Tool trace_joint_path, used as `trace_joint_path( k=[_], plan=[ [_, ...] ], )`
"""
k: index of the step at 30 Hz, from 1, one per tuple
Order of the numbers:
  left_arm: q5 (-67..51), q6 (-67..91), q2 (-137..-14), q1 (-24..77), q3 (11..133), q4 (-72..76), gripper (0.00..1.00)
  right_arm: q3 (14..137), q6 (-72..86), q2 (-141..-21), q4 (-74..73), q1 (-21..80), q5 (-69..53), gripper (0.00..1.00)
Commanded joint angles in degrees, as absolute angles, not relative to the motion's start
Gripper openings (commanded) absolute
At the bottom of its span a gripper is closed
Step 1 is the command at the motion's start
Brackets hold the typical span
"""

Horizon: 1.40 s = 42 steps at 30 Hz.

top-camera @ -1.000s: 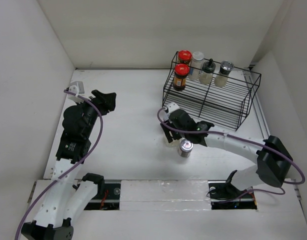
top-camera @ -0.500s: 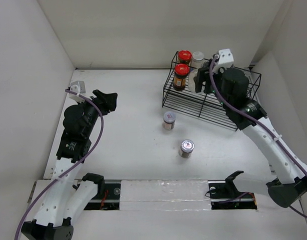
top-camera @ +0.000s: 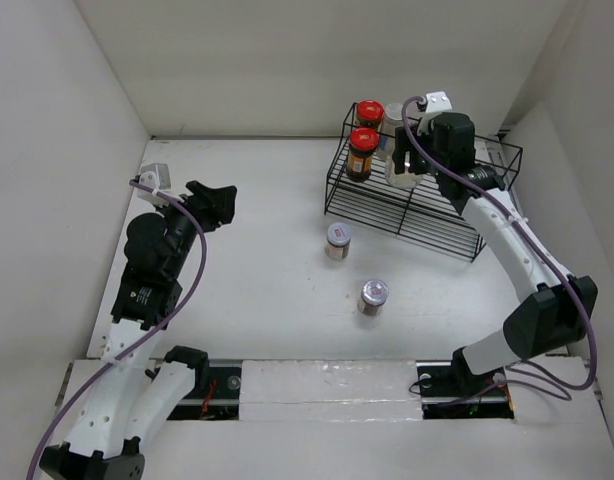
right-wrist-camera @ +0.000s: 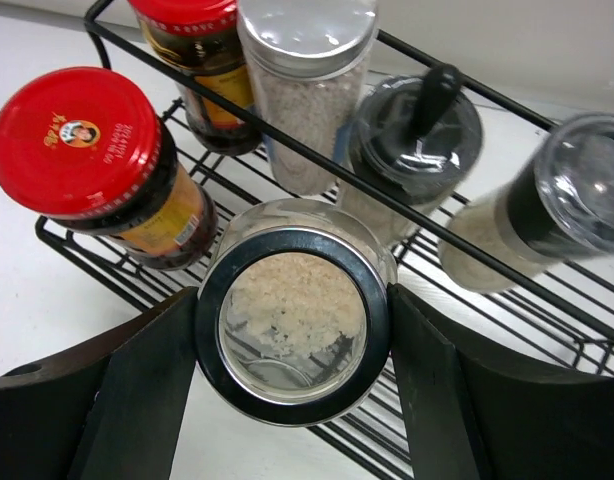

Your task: Organize the condiment bottles

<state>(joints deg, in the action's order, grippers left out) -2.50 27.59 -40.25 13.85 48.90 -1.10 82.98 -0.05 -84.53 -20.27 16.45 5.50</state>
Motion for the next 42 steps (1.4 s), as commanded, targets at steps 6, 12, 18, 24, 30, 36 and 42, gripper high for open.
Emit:
trace_joint_path(
  k=[6,12,18,24,30,36,42],
  plan=[
    [-1.85,26.81,-39.98,14.68,50.63,1.58,0.67,87.89,-0.88,-88.41,-12.3,15.82,3.69,0.63],
    [-1.85,26.81,-40.61,14.68,50.63,2.11,0.67,87.89,-0.88,-91.85,-12.3,15.82,3.69,0.68],
    [-1.85,26.81,-41.31,14.68,50.63,2.11,0.67,87.36,-0.88,-88.78,-13.01,16.43,5.96,0.97],
    [-2.37,26.81,-41.84,14.68,50.63,2.11,0.67,80.1,-1.41,-77.37,-9.15,22.84,9.14,1.0],
    [-2.37,26.81,-42.36,14.68,50.63,2.11,0.67,65.85,0.43,-73.48,-2.99,35.57,3.87,0.84],
    [-3.08,26.81,-42.36,14.68,50.63,2.11,0.67,56.52,2.29,-77.78,-2.46,40.87,4.39,0.93],
    [-3.08,26.81,-42.37,14.68,50.63,2.11,0.67,57.39,3.43,-85.51,-2.46,39.81,4.48,0.99]
  ],
)
